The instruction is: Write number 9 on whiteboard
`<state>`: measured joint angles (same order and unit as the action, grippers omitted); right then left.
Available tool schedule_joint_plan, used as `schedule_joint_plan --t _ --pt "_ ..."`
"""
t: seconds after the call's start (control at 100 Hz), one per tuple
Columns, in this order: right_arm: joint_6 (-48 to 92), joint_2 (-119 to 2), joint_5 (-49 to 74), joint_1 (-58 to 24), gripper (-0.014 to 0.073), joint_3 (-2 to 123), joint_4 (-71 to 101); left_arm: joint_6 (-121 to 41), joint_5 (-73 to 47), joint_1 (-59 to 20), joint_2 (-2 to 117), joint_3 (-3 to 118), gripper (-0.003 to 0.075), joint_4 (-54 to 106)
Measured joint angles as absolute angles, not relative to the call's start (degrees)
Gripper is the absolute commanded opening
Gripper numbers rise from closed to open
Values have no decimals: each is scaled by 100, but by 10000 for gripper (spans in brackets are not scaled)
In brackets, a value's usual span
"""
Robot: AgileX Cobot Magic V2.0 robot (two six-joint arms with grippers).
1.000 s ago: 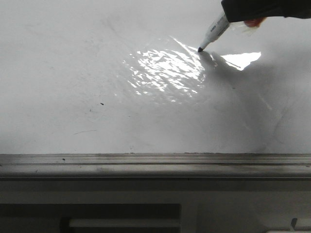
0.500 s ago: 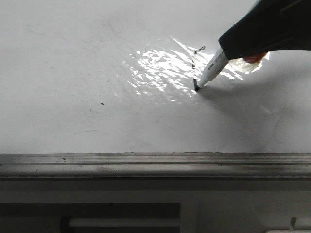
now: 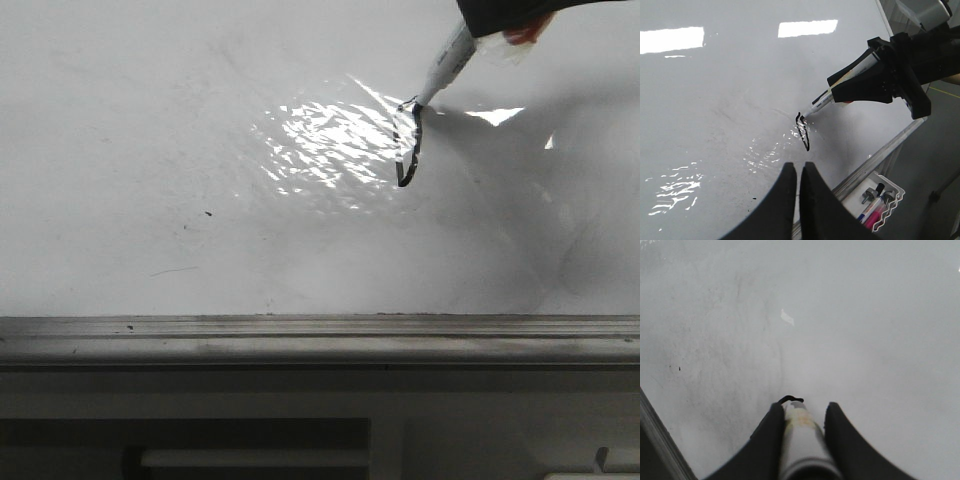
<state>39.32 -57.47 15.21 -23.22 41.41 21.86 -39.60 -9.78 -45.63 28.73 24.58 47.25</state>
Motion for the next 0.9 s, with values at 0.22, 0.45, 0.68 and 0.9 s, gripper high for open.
schedule_joint_plan --t 0.22,0.45,0.68,0.9 --pt "3932 -5791 2566 -2287 -40 4095 2260 -3960 -988 -4563 2865 2458 -20 4725" --pt "3932 -5779 2770 -2297 -41 3516 2640 -3960 -988 -4563 2865 2458 -20 4725" --pt "3932 -5597 3187 -2285 -41 3799 2584 -3960 -988 -4563 2865 2458 -19 4725" --pt "4104 -4971 4330 -2278 -41 4941 2521 -3981 -1282 -4563 3039 2474 290 4510"
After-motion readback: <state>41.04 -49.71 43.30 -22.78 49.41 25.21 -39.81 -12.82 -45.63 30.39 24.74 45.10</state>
